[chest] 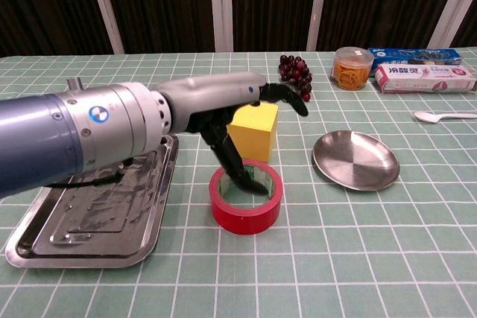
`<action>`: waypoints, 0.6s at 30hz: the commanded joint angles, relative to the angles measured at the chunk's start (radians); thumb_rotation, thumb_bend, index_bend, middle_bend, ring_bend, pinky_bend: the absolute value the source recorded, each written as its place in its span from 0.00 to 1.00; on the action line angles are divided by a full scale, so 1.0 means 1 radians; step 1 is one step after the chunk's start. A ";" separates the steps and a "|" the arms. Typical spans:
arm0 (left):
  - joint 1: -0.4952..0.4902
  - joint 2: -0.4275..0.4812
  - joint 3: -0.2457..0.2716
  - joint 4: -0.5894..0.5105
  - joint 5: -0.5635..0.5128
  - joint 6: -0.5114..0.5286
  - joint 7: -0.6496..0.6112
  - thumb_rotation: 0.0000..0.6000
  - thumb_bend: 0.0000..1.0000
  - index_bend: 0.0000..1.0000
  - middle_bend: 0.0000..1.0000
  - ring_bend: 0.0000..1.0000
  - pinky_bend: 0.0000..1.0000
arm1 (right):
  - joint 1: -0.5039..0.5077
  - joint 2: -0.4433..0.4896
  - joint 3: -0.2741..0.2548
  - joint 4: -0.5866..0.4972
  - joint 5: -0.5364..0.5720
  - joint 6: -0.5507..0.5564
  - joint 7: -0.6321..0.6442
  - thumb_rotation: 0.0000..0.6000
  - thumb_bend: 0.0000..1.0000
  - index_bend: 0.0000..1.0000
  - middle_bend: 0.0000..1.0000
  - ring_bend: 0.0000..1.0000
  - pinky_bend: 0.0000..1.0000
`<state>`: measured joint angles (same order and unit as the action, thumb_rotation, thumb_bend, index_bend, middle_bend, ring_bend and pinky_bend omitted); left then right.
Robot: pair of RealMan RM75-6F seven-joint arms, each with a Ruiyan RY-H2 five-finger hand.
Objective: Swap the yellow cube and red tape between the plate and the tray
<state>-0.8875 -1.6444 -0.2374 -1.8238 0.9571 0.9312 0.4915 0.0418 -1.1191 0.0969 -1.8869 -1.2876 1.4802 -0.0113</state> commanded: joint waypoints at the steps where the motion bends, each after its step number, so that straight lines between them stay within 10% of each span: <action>1: -0.006 -0.002 -0.030 0.038 0.026 0.031 -0.012 1.00 0.00 0.16 0.00 0.00 0.01 | 0.000 -0.002 0.004 0.004 0.008 -0.002 -0.004 1.00 0.00 0.03 0.00 0.00 0.00; 18: -0.139 -0.123 -0.092 0.401 -0.052 -0.013 0.054 1.00 0.00 0.16 0.00 0.00 0.00 | 0.000 -0.006 0.043 0.033 0.086 -0.016 -0.005 1.00 0.00 0.03 0.00 0.00 0.00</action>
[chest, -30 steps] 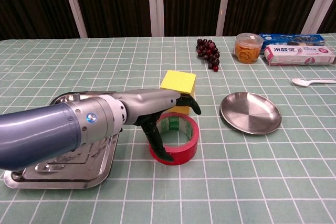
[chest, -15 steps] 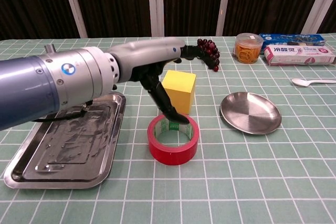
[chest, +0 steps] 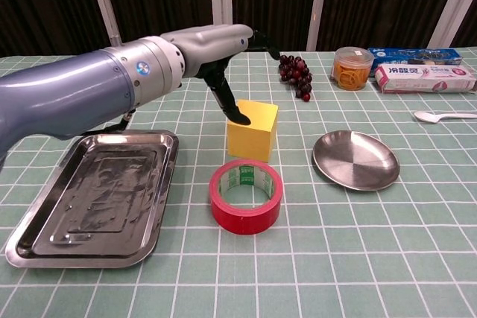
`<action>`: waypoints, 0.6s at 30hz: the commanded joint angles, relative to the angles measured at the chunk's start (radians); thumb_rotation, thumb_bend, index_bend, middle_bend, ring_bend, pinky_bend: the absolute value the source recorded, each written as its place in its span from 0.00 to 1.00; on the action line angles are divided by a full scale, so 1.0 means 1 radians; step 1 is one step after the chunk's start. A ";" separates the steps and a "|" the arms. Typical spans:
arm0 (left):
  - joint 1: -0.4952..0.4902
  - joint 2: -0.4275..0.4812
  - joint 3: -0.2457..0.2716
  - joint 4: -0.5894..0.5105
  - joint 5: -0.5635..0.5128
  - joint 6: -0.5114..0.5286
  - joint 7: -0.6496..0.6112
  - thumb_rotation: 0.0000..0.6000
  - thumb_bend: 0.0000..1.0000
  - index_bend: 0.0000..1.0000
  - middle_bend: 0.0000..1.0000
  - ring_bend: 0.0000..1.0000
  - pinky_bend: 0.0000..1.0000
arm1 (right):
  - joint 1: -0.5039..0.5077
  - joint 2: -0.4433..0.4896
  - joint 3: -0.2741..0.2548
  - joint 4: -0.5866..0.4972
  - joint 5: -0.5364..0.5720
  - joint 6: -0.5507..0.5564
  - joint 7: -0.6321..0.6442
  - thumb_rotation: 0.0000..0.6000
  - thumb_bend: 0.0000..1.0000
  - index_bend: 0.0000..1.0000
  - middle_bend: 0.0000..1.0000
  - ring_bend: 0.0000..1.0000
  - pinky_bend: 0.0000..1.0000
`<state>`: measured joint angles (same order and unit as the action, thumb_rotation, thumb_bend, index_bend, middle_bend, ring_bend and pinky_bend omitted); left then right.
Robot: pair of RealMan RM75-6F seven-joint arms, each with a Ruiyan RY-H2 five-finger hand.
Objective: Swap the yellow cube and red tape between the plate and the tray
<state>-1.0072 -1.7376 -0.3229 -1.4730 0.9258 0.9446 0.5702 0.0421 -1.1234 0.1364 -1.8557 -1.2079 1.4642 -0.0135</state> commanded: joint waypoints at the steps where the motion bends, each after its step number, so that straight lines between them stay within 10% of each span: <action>1: -0.025 -0.040 -0.002 0.077 -0.025 -0.046 -0.039 1.00 0.00 0.16 0.00 0.00 0.00 | 0.000 -0.003 0.006 0.003 0.013 -0.001 -0.006 1.00 0.00 0.03 0.00 0.00 0.00; 18: -0.061 -0.152 0.029 0.323 0.009 -0.148 -0.188 1.00 0.00 0.15 0.01 0.00 0.07 | -0.003 -0.011 0.015 -0.001 0.024 -0.003 -0.016 1.00 0.00 0.03 0.00 0.00 0.00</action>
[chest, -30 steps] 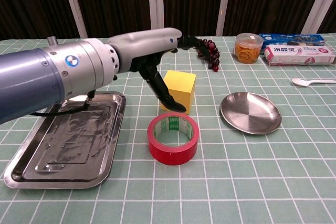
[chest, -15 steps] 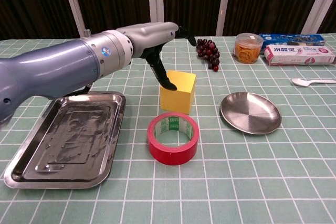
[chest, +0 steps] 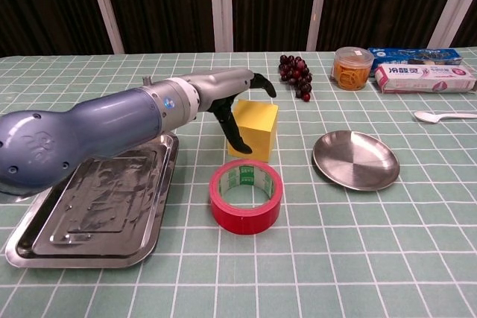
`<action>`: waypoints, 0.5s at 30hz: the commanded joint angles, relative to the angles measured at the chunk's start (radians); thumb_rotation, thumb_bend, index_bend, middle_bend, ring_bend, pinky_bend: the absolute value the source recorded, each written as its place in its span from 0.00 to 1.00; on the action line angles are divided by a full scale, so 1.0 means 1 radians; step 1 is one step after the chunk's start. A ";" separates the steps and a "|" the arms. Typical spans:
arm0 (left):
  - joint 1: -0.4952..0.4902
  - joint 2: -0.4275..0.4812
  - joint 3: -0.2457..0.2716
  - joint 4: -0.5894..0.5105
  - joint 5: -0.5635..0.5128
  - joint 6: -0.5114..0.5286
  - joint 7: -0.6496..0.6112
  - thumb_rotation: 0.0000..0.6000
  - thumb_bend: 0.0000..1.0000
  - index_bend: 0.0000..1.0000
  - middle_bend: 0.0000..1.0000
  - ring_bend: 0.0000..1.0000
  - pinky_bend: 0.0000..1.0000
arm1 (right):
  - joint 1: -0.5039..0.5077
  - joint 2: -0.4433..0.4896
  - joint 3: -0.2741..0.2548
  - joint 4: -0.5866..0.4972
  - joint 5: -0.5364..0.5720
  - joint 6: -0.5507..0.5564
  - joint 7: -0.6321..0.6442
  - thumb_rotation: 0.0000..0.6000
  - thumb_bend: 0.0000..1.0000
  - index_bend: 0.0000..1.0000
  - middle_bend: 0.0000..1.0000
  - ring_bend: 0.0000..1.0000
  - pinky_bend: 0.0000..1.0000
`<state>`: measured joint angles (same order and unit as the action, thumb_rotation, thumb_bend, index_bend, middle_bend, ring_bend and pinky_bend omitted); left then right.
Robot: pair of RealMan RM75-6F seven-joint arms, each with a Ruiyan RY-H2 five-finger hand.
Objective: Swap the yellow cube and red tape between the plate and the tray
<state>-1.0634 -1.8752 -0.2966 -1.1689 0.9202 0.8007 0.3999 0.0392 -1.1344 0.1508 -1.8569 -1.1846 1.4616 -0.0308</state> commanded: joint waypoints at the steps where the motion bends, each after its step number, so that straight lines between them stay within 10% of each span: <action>1: -0.006 -0.021 0.002 0.027 0.022 -0.004 -0.029 1.00 0.00 0.15 0.02 0.00 0.10 | 0.000 -0.001 0.001 0.000 0.000 -0.002 0.003 1.00 0.00 0.03 0.00 0.00 0.00; 15: 0.000 -0.058 0.013 0.074 0.110 0.048 -0.065 1.00 0.54 0.32 0.41 0.39 0.50 | -0.007 0.008 0.005 -0.008 -0.003 -0.016 0.051 1.00 0.00 0.03 0.00 0.00 0.00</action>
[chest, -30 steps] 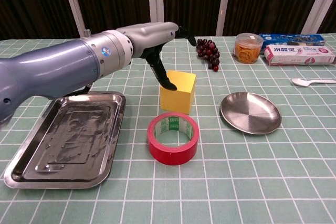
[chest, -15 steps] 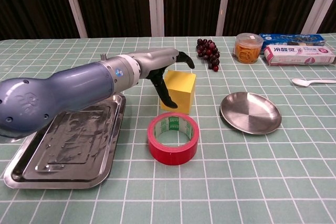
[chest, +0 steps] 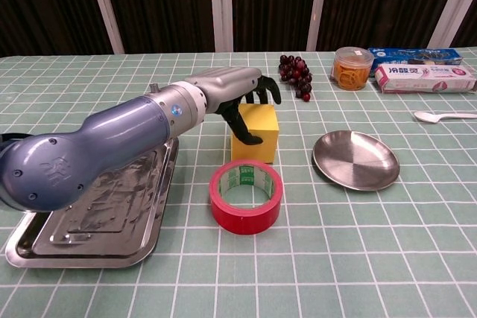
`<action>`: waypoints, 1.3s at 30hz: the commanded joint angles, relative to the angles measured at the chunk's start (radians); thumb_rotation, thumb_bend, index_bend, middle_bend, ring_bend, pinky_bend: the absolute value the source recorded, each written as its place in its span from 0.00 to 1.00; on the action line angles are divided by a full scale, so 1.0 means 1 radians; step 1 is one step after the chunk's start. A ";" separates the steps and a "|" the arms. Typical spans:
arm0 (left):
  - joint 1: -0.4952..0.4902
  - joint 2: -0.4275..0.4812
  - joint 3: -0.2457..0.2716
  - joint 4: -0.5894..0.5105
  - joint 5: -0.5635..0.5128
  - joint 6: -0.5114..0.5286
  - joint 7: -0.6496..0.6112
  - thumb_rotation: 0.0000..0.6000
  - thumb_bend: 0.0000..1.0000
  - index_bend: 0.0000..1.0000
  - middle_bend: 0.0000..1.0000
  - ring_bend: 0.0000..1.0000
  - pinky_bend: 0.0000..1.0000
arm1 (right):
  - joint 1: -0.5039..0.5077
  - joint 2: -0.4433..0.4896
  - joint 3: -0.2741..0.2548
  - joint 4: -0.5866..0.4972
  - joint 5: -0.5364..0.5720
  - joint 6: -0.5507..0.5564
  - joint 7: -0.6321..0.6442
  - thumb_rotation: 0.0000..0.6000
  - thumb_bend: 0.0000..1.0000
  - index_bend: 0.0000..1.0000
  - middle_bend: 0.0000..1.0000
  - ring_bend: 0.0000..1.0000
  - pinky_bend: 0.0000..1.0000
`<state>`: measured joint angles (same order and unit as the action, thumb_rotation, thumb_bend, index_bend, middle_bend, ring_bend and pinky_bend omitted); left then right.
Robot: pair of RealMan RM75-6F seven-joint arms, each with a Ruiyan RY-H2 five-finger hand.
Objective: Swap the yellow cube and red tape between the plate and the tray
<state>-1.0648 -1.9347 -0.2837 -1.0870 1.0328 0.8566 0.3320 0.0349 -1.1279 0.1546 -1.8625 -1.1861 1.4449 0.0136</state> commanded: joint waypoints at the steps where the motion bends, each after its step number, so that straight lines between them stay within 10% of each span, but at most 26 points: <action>1: 0.002 0.007 -0.001 -0.017 -0.004 -0.012 0.003 1.00 0.55 0.32 0.42 0.40 0.50 | -0.004 0.003 0.000 -0.003 -0.002 0.001 0.009 1.00 0.00 0.03 0.00 0.00 0.00; 15: 0.112 0.272 -0.003 -0.391 0.151 0.212 0.048 1.00 0.56 0.33 0.43 0.40 0.49 | -0.012 0.013 0.010 -0.006 -0.004 0.008 0.036 1.00 0.00 0.03 0.00 0.00 0.00; 22: 0.298 0.518 0.137 -0.631 0.244 0.348 0.049 1.00 0.55 0.33 0.40 0.39 0.48 | -0.014 0.014 0.007 -0.020 -0.011 0.009 0.033 1.00 0.00 0.03 0.00 0.00 0.00; 29: 0.416 0.556 0.276 -0.540 0.365 0.383 -0.137 1.00 0.54 0.34 0.35 0.36 0.46 | -0.015 0.003 -0.005 -0.033 -0.033 0.018 0.004 1.00 0.00 0.03 0.00 0.00 0.00; 39: 0.454 0.476 0.286 -0.367 0.416 0.371 -0.340 1.00 0.53 0.33 0.29 0.31 0.43 | -0.012 -0.006 -0.003 -0.026 -0.025 0.012 -0.003 1.00 0.00 0.03 0.00 0.00 0.00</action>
<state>-0.6192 -1.4420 -0.0025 -1.4773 1.4333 1.2355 -0.0006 0.0233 -1.1334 0.1513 -1.8887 -1.2117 1.4570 0.0107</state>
